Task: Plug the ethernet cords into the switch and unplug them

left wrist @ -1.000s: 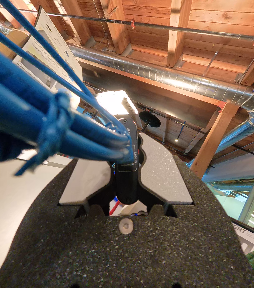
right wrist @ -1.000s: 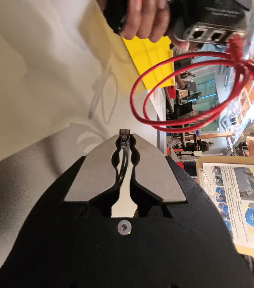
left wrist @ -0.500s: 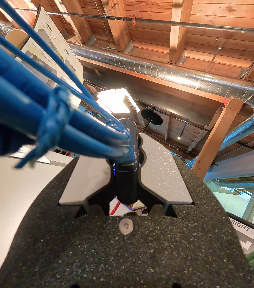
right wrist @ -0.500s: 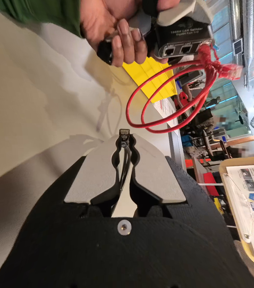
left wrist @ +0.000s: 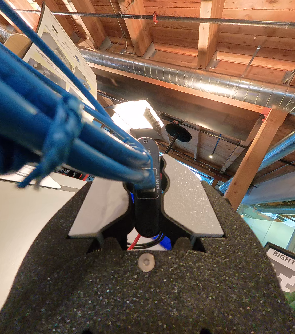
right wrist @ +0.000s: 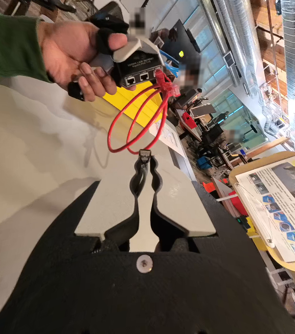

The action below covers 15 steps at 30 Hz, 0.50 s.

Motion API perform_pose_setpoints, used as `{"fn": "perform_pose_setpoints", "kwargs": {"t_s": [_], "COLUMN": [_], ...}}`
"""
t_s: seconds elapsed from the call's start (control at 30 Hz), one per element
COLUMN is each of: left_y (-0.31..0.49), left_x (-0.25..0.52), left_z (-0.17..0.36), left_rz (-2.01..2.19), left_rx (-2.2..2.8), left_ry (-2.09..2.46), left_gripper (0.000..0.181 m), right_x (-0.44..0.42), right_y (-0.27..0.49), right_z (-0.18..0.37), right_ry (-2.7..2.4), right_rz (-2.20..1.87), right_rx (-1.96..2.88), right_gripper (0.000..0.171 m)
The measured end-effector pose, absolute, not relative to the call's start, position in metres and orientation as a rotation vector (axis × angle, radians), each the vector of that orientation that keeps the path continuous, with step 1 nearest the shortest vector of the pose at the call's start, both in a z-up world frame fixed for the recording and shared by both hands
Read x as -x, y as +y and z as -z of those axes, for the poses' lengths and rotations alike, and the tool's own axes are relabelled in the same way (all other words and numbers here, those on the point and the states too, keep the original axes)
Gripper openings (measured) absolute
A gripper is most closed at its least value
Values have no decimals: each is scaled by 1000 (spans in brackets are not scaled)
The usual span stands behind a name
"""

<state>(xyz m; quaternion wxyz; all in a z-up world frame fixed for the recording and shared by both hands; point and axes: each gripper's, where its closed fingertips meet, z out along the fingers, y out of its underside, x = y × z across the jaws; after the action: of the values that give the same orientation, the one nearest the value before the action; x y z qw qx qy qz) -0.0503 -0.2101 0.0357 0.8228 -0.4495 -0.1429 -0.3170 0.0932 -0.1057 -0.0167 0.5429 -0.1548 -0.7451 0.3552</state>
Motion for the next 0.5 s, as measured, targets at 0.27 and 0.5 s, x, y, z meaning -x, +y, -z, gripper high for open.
{"fn": "perform_pose_setpoints", "kwargs": {"t_s": [0.27,0.5], "left_y": [-208,-206], "left_x": [48,45], "left_z": [-35,-35], "left_rz": [647,618], "left_rx": [978,1002], "left_ry": [-293,-278], "left_gripper": [27,28], "right_x": [-122,-116], "right_y": [-39,-70], "right_z": [11,85], "right_ry": [-1825,-2185], "right_rz": [-533,-489], "right_rx": [551,554], "right_gripper": [9,9]}}
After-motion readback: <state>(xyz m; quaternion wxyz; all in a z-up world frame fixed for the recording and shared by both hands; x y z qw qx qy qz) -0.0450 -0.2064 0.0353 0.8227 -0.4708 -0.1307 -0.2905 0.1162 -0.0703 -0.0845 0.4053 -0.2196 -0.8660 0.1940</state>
